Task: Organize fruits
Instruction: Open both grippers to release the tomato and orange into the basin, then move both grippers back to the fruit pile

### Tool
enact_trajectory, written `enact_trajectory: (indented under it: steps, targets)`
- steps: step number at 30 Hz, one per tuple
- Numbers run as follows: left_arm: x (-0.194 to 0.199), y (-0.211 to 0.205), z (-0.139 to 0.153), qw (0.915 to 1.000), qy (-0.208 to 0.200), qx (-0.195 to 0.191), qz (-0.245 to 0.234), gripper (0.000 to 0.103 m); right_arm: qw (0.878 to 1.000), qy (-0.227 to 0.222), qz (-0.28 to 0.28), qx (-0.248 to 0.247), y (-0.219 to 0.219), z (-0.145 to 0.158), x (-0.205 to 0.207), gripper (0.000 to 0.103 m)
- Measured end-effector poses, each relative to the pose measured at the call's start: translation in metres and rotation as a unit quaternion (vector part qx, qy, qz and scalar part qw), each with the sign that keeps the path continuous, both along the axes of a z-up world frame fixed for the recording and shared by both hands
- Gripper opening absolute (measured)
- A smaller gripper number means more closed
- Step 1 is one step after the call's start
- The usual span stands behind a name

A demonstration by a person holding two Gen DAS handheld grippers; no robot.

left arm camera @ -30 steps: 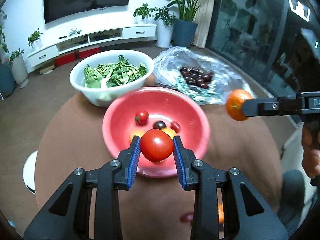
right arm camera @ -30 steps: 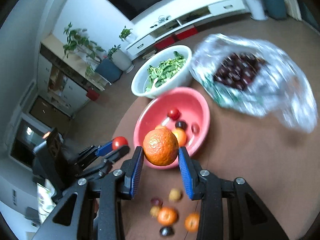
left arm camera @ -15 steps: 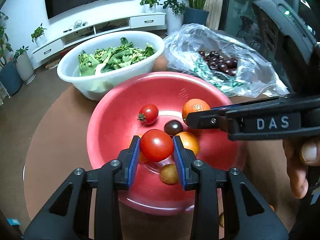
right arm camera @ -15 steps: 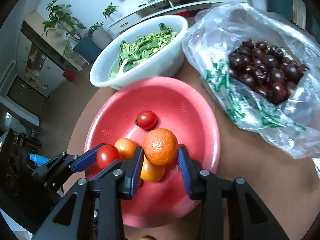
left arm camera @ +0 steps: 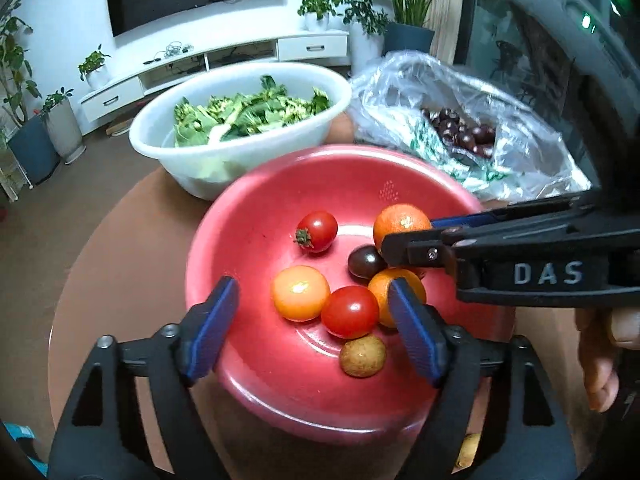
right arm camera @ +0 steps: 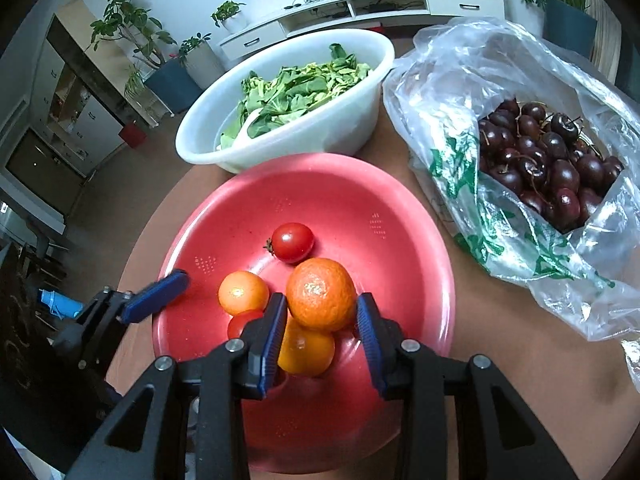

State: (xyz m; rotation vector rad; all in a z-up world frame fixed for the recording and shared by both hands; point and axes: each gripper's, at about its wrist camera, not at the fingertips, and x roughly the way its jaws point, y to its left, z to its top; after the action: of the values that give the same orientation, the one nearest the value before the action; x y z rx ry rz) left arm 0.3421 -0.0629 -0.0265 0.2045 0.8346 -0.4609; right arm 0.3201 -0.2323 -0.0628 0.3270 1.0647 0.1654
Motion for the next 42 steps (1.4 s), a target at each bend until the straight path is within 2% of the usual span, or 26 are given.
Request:
enact_trajectory:
  steps: [1, 3, 4, 7, 9, 14, 17, 21, 24, 27, 29, 31, 35, 42]
  targets:
    - [-0.002, 0.001, 0.002, 1.0000, -0.004, 0.000, 0.002, 0.081, 1.000, 0.000, 0.000, 0.002, 0.003, 0.001, 0.003, 0.044]
    - [-0.007, 0.004, 0.007, 0.9999, -0.013, 0.003, 0.009, 0.092, 1.000, -0.002, 0.001, 0.006, 0.007, 0.002, 0.003, 0.053]
    - [-0.010, 0.006, 0.010, 0.9997, -0.018, 0.001, 0.013, 0.094, 1.000, -0.004, 0.000, 0.005, 0.009, 0.003, 0.004, 0.056]
    - [-0.021, 0.018, 0.018, 0.9993, -0.025, -0.008, 0.026, 0.096, 1.000, -0.008, -0.001, 0.008, 0.008, 0.006, 0.001, 0.057]
    - [-0.032, 0.028, 0.025, 0.9986, -0.033, -0.019, 0.036, 0.103, 1.000, -0.013, -0.004, 0.011, 0.006, 0.009, -0.002, 0.058]
    - [-0.075, 0.049, 0.041, 0.9960, -0.072, -0.031, 0.042, 0.103, 0.999, -0.030, -0.007, 0.030, -0.001, 0.025, -0.023, 0.058]
    - [-0.108, 0.058, 0.046, 0.9944, -0.091, -0.029, 0.045, 0.103, 0.998, -0.060, -0.006, 0.026, -0.006, 0.041, -0.050, 0.066]
    - [-0.149, 0.060, 0.040, 0.9952, -0.085, -0.029, 0.039, 0.103, 0.995, -0.101, 0.016, 0.007, -0.012, 0.055, -0.108, 0.068]
    - [-0.182, 0.055, 0.028, 0.9971, -0.068, -0.020, 0.027, 0.103, 0.992, -0.120, 0.039, -0.019, -0.010, 0.053, -0.152, 0.068]
    - [-0.209, 0.049, 0.008, 0.9995, -0.021, -0.017, 0.015, 0.103, 0.991, -0.121, 0.047, -0.031, -0.010, 0.042, -0.190, 0.068]
    - [-0.228, 0.046, -0.003, 0.9996, -0.006, -0.029, 0.005, 0.103, 0.991, -0.119, 0.044, -0.038, -0.010, 0.035, -0.207, 0.068]
    - [-0.240, 0.041, -0.012, 0.9998, 0.001, -0.019, 0.001, 0.103, 0.992, -0.116, 0.039, -0.032, -0.010, 0.025, -0.229, 0.068]
    - [-0.253, 0.028, -0.018, 1.0000, -0.001, 0.004, 0.004, 0.103, 0.992, -0.119, 0.035, -0.036, -0.003, 0.014, -0.251, 0.068]
    - [-0.252, 0.012, -0.027, 0.9998, 0.004, 0.021, 0.001, 0.102, 0.990, -0.126, 0.016, -0.053, 0.005, 0.001, -0.272, 0.068]
